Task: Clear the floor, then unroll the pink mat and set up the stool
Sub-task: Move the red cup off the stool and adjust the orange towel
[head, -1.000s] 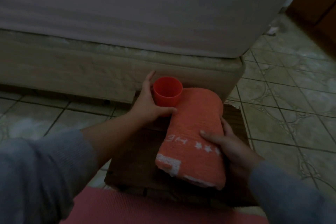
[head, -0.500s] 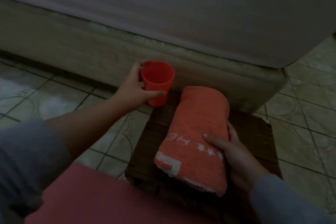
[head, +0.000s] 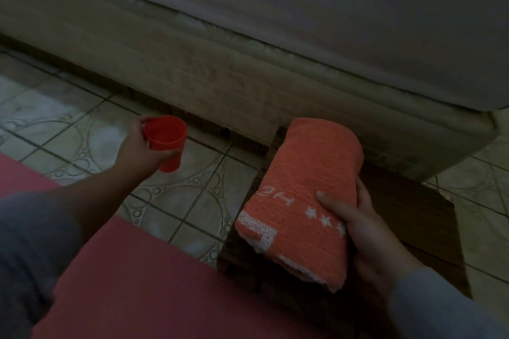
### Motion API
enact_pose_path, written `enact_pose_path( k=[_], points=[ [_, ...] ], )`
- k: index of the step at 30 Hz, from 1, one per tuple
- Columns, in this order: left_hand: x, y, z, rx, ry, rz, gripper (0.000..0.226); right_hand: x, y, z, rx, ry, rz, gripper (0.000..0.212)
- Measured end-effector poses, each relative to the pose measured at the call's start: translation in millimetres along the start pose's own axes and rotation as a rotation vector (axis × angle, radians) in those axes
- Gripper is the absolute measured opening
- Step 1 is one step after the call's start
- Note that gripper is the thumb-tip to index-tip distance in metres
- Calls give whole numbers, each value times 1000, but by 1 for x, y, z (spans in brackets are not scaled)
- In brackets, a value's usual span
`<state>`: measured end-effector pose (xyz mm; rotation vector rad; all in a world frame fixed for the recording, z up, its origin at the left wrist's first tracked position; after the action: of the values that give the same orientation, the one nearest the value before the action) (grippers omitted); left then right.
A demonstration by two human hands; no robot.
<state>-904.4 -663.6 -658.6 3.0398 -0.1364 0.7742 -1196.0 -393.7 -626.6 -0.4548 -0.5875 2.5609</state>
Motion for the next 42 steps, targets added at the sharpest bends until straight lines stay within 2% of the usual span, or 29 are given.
enact_pose_path(
  k=[12, 20, 24, 28, 29, 30, 33, 34, 35, 36, 38, 39, 42],
  points=[
    [-14, 18, 24, 80, 157, -58, 88, -4, -3, -2, -4, 12, -2, 107],
    [-9, 30, 24, 157, 157, -180, 74, -2, -4, -3, -23, 8, 9, 105],
    [-8, 39, 35, 204, 114, -127, 87, -3, -4, -3, -21, 10, 5, 107],
    [15, 34, 36, 308, 195, -333, 123, -2, -3, -2, -24, 15, -4, 111],
    [22, 33, 28, 273, 127, -380, 128, -3, -3, -2, -22, 17, -5, 112],
    [26, 30, 11, 154, 67, -413, 124, -4, -2, -1, -16, 21, -7, 113],
    [13, -6, -64, -401, 49, -455, 79, -4, 0, 1, -2, 0, -21, 117],
    [-1, -20, -86, -498, 17, -392, 69, -3, 0, 3, -1, -17, -29, 119],
    [-18, -28, -102, -512, -57, -270, 63, -3, 1, 6, 1, -36, -38, 121],
    [-38, -34, -113, -450, -164, -98, 60, -2, 1, 10, 7, -58, -48, 122],
    [-85, -50, -129, -226, -333, 290, 58, 1, 3, 19, 24, -98, -91, 123],
    [-105, -58, -133, -105, -378, 425, 61, 4, 5, 24, 36, -110, -129, 122],
    [-150, -80, -135, 192, -479, 642, 77, 11, 14, 37, 70, -79, -214, 114]
  ],
)
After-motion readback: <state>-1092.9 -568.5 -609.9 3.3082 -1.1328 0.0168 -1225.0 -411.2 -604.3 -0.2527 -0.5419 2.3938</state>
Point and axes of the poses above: each hand's wrist, its own y-axis towards the middle knuckle, its own x-axis out of the back of the hand, z = x × y, the point moved 7 cm from there along y, towards the middle knuckle, and after that the axes turned 3 degrees about x, right-handed, at the moved point
